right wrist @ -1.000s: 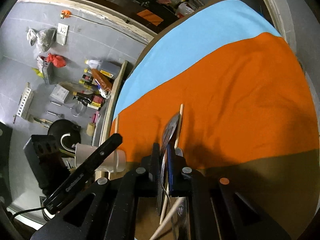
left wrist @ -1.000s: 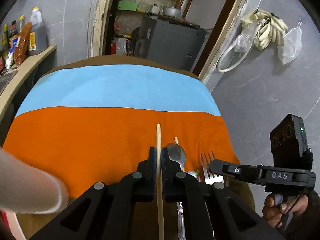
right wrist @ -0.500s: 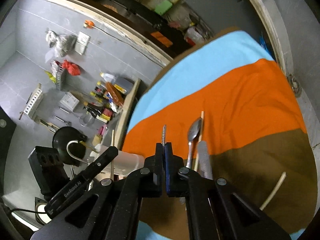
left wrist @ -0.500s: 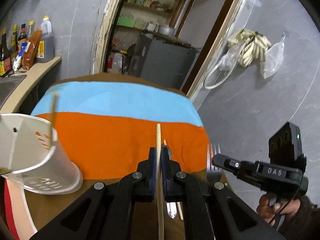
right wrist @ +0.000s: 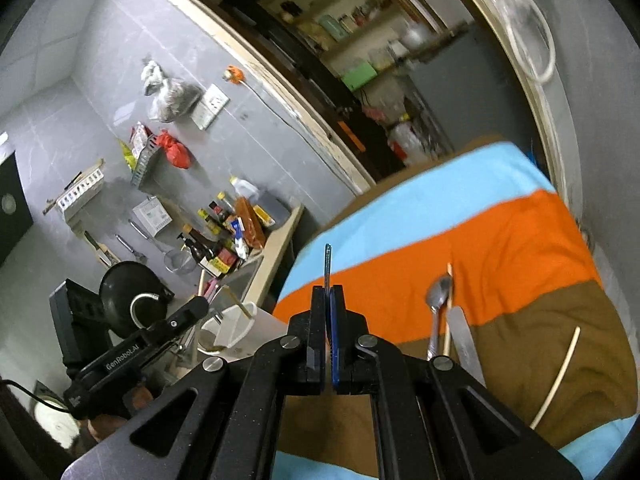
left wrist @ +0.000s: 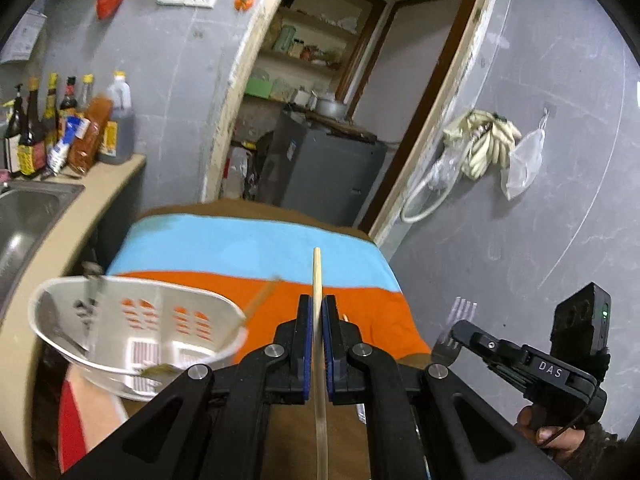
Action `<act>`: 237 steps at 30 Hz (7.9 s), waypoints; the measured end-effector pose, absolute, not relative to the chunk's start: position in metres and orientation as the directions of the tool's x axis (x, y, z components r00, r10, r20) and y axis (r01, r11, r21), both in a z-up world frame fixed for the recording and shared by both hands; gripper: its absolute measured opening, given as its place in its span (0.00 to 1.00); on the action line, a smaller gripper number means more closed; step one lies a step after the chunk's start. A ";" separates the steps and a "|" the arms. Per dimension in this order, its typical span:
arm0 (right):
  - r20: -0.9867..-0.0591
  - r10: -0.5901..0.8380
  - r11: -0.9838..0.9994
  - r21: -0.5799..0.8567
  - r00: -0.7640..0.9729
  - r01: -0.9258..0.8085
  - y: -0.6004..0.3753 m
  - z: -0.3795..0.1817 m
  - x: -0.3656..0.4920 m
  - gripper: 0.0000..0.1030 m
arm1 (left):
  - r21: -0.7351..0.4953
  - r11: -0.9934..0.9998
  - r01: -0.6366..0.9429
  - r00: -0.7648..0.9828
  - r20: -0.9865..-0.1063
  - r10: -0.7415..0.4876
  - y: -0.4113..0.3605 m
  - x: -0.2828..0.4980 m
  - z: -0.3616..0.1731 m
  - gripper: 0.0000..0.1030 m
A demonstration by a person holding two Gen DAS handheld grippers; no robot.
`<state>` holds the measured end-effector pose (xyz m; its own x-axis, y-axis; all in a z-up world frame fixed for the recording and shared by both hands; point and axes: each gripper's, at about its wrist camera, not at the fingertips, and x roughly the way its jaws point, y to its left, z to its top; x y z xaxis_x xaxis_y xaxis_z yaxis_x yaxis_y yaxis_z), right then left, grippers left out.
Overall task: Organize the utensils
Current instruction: 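Lift and carry the chopstick and thin utensil over the white caddy with both tools, then open both tools to drop the held utensils into the caddy, then move both open tools back to the remaining utensils on the cloth, then grasp a metal spoon with the left tool while the right tool grasps a chopstick, then lift and carry the spoon and chopstick over the white caddy with both tools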
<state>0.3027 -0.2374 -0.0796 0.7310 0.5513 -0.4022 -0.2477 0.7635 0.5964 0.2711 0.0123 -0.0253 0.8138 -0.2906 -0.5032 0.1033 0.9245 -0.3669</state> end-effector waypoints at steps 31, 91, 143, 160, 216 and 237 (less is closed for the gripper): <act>-0.233 0.654 0.715 0.503 0.720 -0.486 -0.060 0.021 0.324 0.02 | -0.448 0.894 -0.016 0.963 -0.247 -0.107 0.204 0.324 0.006 0.05; -0.377 0.542 0.812 0.465 0.751 -0.353 -0.064 -0.045 0.328 0.08 | -0.325 0.946 0.008 0.901 -0.407 -0.147 0.169 0.282 -0.038 0.53; -0.670 0.210 0.950 0.311 0.712 0.012 -0.354 -0.132 0.301 0.74 | -0.147 0.980 0.133 0.791 -0.580 -0.194 -0.109 0.306 -0.083 0.99; -0.758 0.409 0.867 0.497 0.508 0.043 -0.334 -0.244 0.337 0.11 | -0.245 0.963 0.115 0.599 -0.756 -0.264 -0.119 0.374 -0.163 0.61; -0.613 0.420 0.871 0.478 0.669 -0.108 -0.291 -0.152 0.328 0.04 | -0.348 0.915 0.204 0.636 -0.663 -0.394 -0.084 0.327 -0.110 0.07; -0.278 0.401 0.878 0.388 0.873 -0.280 -0.174 -0.026 0.285 0.04 | -0.295 0.907 0.301 0.750 -0.514 -0.416 0.011 0.262 -0.034 0.06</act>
<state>0.2850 -0.1743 -0.0259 0.8732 0.4006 -0.2776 -0.2796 0.8783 0.3878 0.2617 0.0115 -0.0344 0.7502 -0.4156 -0.5142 0.3007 0.9071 -0.2946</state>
